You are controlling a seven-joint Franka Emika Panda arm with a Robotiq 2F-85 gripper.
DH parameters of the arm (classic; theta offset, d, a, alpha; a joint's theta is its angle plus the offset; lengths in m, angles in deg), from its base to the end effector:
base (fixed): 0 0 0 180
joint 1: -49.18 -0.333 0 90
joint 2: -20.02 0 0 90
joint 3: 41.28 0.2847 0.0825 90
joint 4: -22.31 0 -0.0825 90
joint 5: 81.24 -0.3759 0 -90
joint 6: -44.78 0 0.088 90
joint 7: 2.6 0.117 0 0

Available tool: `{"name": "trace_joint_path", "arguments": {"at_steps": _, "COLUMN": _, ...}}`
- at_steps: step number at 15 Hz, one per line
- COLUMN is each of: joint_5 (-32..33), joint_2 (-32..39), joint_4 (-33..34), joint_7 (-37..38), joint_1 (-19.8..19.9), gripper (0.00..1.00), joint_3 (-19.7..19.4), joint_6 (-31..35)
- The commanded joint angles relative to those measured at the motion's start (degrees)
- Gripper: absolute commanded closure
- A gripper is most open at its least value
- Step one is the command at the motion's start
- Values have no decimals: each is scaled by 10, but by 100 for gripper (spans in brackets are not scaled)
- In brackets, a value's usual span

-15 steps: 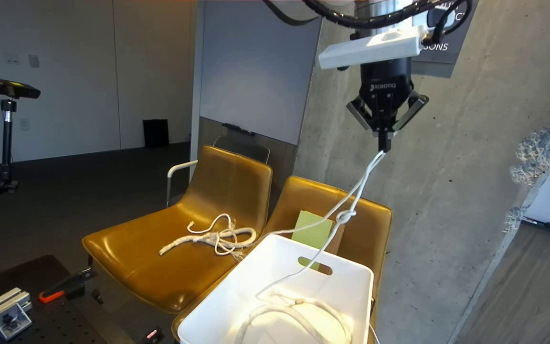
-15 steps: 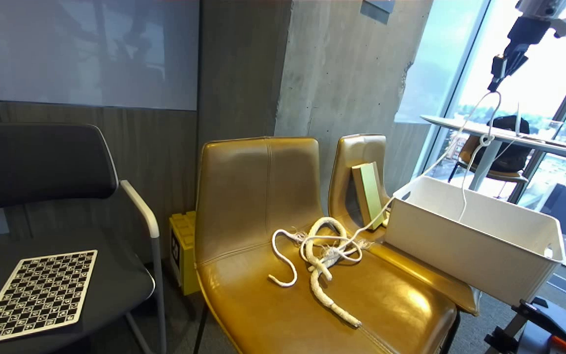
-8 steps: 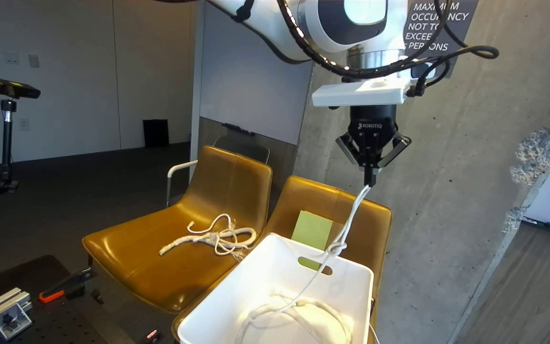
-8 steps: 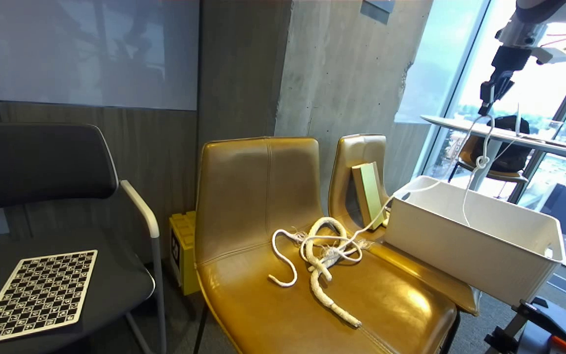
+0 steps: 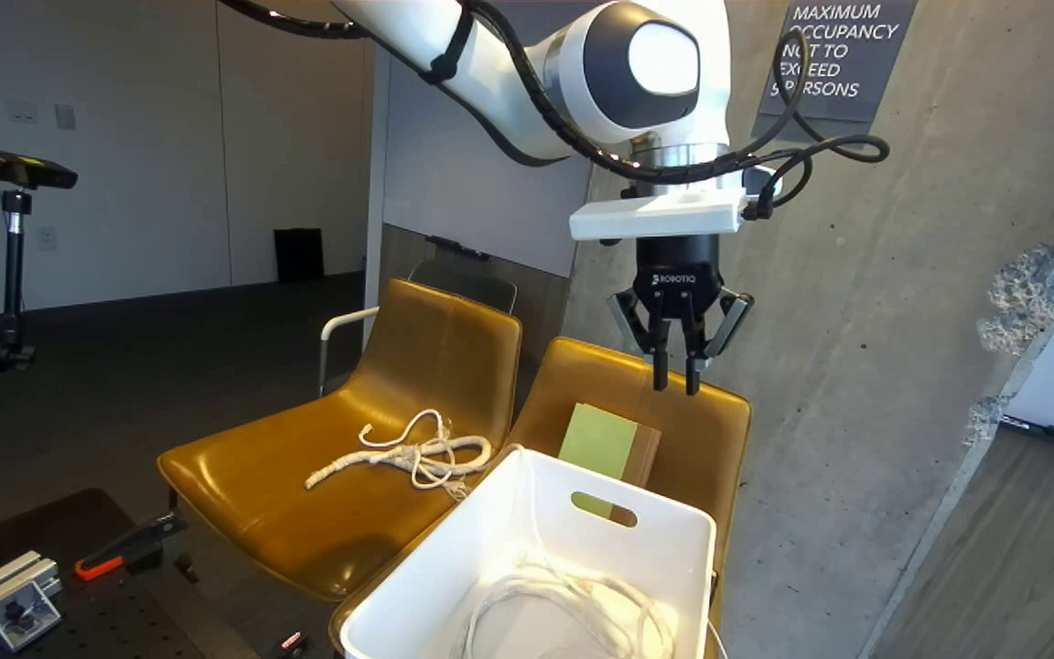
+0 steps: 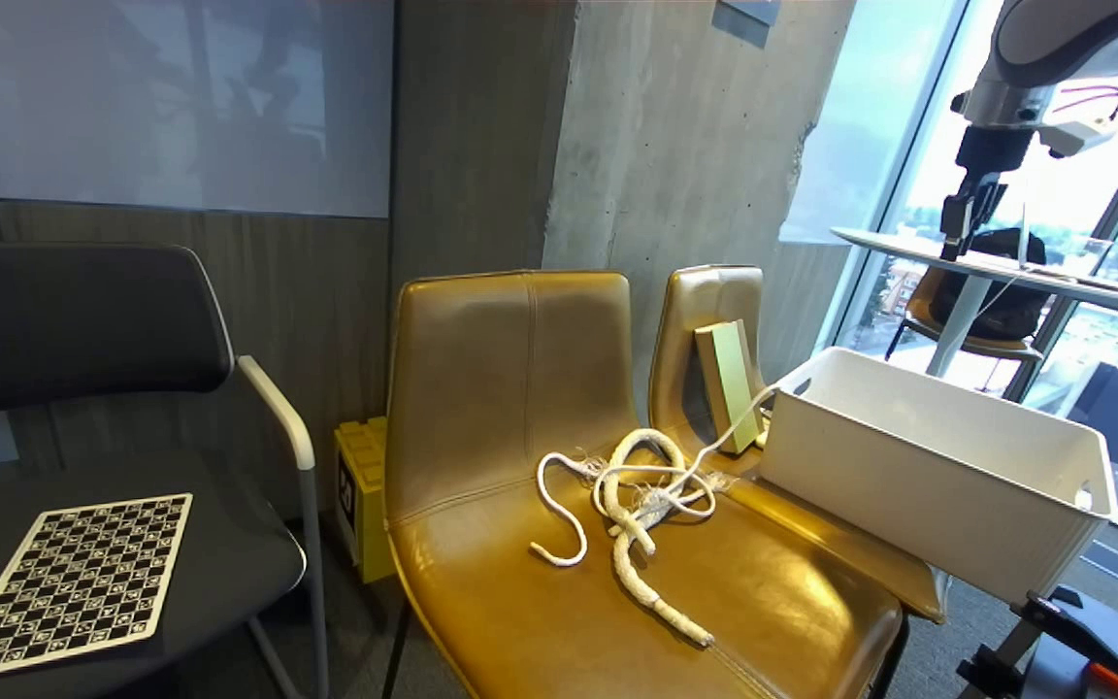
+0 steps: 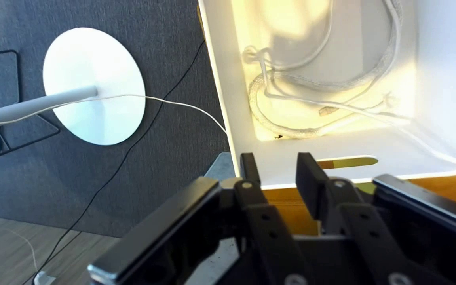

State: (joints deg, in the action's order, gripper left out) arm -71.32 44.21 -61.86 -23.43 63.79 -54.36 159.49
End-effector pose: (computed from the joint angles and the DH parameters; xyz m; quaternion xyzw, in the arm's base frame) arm 0.6016 -0.3053 0.4205 0.9901 -0.0155 0.0027 0.1395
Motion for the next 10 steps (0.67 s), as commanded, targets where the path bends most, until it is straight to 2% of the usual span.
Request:
{"name": "trace_joint_path", "arguments": {"at_steps": 1, "joint_5": 11, "joint_2": -43, "joint_4": -51, "joint_7": -5, "joint_1": -1, "gripper": 36, "joint_3": 18, "joint_6": 12}}
{"name": "trace_joint_path", "arguments": {"at_steps": 6, "joint_5": 13, "joint_2": -125, "joint_4": -169, "joint_7": -59, "joint_1": -18, "gripper": 1, "joint_3": 50, "joint_6": 76}}
{"name": "trace_joint_path", "arguments": {"at_steps": 10, "joint_5": 46, "joint_2": -170, "joint_4": -255, "joint_7": -86, "joint_1": -56, "gripper": 0, "joint_3": 73, "joint_6": 110}}
